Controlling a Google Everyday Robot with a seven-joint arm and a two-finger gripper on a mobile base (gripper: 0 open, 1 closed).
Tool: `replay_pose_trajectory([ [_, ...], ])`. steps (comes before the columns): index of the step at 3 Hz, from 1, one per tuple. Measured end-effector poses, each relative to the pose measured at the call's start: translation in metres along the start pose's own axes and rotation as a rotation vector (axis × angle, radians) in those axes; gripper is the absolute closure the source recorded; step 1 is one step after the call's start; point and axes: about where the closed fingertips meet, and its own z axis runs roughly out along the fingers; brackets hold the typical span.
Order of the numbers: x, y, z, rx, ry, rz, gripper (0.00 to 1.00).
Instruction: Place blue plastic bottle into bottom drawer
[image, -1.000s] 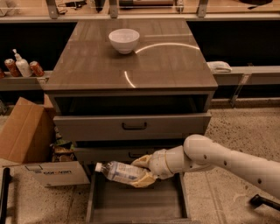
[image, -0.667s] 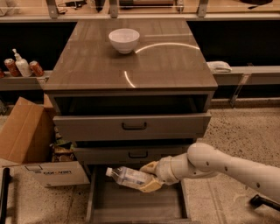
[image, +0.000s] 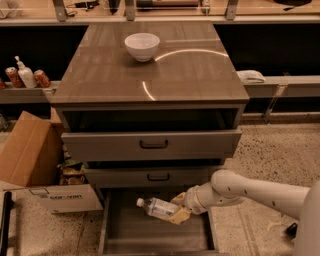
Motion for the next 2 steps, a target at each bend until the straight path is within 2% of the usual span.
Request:
replay_pose_trajectory([
  [1, 0.025, -0.013, 0.014, 0.019, 0.028, 0.055, 0.74],
  [2, 0.044, -0.027, 0.033, 0.031, 0.032, 0.078, 0.51],
])
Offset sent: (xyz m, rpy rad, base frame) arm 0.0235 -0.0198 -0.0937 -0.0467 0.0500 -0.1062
